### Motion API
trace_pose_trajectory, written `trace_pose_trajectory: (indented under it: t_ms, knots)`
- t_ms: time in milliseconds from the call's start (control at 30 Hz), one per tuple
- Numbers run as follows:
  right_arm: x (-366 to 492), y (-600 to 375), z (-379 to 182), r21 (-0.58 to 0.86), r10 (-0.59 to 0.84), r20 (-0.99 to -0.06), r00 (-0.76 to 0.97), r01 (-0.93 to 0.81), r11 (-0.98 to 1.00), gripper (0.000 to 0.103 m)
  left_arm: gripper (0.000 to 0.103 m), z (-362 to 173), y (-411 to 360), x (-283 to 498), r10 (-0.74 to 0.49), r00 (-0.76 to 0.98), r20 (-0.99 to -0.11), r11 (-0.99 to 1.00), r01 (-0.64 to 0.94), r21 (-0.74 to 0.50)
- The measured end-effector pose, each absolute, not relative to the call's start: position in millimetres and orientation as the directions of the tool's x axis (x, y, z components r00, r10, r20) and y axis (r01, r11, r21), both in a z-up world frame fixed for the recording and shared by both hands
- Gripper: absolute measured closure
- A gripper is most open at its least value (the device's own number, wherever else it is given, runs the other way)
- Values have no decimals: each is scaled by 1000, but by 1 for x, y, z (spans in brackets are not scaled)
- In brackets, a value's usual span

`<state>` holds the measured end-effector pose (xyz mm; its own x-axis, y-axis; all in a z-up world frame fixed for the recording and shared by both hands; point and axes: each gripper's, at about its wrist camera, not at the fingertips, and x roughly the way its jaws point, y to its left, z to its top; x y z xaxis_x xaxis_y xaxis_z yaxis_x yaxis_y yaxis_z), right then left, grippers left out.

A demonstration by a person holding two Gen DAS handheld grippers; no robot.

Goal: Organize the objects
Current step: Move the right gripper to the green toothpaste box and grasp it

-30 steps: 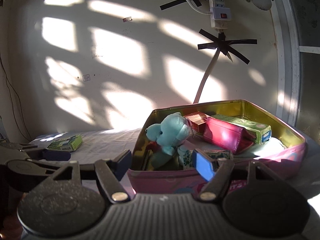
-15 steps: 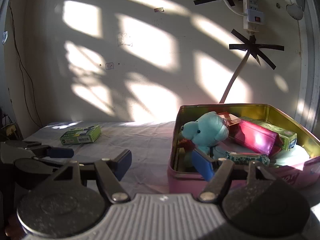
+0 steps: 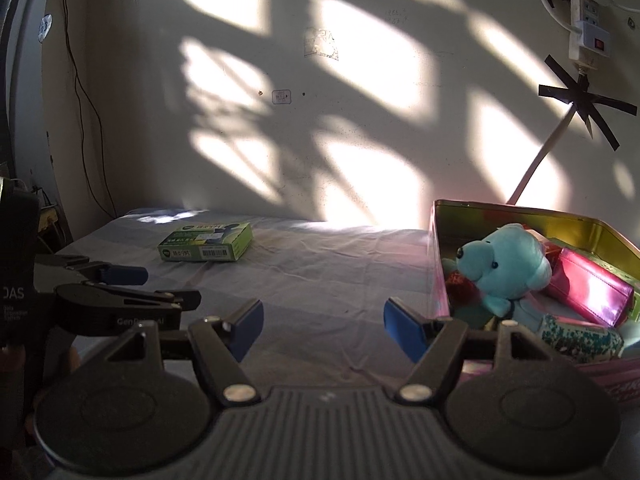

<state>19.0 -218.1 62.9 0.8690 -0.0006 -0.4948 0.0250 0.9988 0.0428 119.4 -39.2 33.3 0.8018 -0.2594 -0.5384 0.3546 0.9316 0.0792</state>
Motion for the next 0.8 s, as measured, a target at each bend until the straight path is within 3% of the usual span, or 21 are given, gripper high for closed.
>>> trace_pose_trajectory:
  t_ms: [467, 667, 800]
  knots:
    - [75, -169, 42, -1, 89, -559, 824, -108, 994, 34, 30, 20, 14, 158, -173, 802, -572, 980, 198, -19]
    - [114, -151, 35, 31, 150, -579, 801, -163, 986, 34, 30, 28, 45, 167, -107, 831, -545, 994, 75, -80]
    - [159, -133, 35, 77, 209, -557, 804, -200, 977, 17, 30, 32, 78, 172, -65, 841, -538, 981, -44, -187]
